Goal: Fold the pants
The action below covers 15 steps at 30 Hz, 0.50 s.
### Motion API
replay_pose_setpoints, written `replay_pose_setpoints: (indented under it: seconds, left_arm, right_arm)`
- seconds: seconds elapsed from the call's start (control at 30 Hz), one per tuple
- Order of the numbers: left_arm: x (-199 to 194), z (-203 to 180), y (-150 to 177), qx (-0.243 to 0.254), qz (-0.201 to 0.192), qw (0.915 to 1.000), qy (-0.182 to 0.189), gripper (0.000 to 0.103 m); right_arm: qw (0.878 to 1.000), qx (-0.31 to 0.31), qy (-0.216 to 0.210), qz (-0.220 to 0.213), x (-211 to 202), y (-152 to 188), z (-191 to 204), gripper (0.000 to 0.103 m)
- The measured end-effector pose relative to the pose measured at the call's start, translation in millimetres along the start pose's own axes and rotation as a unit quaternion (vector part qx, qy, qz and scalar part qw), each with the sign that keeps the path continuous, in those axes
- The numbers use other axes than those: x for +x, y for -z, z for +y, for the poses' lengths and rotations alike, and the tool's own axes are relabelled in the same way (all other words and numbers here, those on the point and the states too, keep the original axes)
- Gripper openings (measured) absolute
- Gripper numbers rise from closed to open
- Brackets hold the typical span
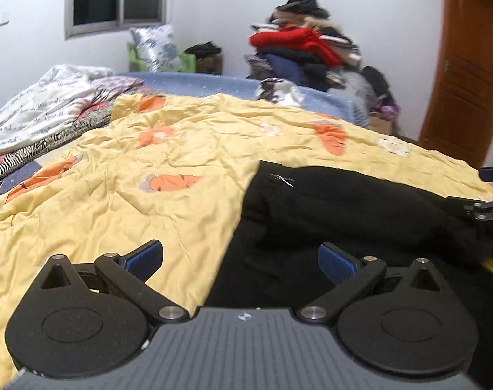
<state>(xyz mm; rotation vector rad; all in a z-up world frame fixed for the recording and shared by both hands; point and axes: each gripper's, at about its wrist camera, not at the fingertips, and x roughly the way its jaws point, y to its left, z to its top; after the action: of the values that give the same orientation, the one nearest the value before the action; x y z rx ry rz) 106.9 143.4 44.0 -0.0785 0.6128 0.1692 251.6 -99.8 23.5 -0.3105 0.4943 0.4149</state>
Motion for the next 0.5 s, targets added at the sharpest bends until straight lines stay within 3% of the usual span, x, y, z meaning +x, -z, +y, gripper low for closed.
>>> replay_pose_setpoints:
  seconds: [0.2, 0.3, 0.43, 0.5]
  left_arm:
    - [25.6, -1.2, -29.6, 0.004, -0.008, 0.9999, -0.011, 0.103]
    - [39.5, -9.5, -36.0, 0.027, -0.006, 0.9995, -0.018, 0.103]
    - [58.5, -20.4, -39.9, 0.063, -0.003, 0.9978, -0.019, 0.103]
    - [63.8, -24.6, -41.8, 0.073, -0.004, 0.9970, -0.022, 0.103]
  right_arm:
    - [0.997, -0.028, -0.044, 0.054, 97.3, -26.9, -26.3, 0.103]
    - [0.995, -0.049, -0.044, 0.078, 138.2, -30.4, -35.8, 0.099]
    - [0.990, -0.030, -0.070, 0.118, 182.5, -33.4, -50.0, 0.069]
    - [0.988, -0.015, -0.085, 0.129, 194.4, -33.2, -55.9, 0.063]
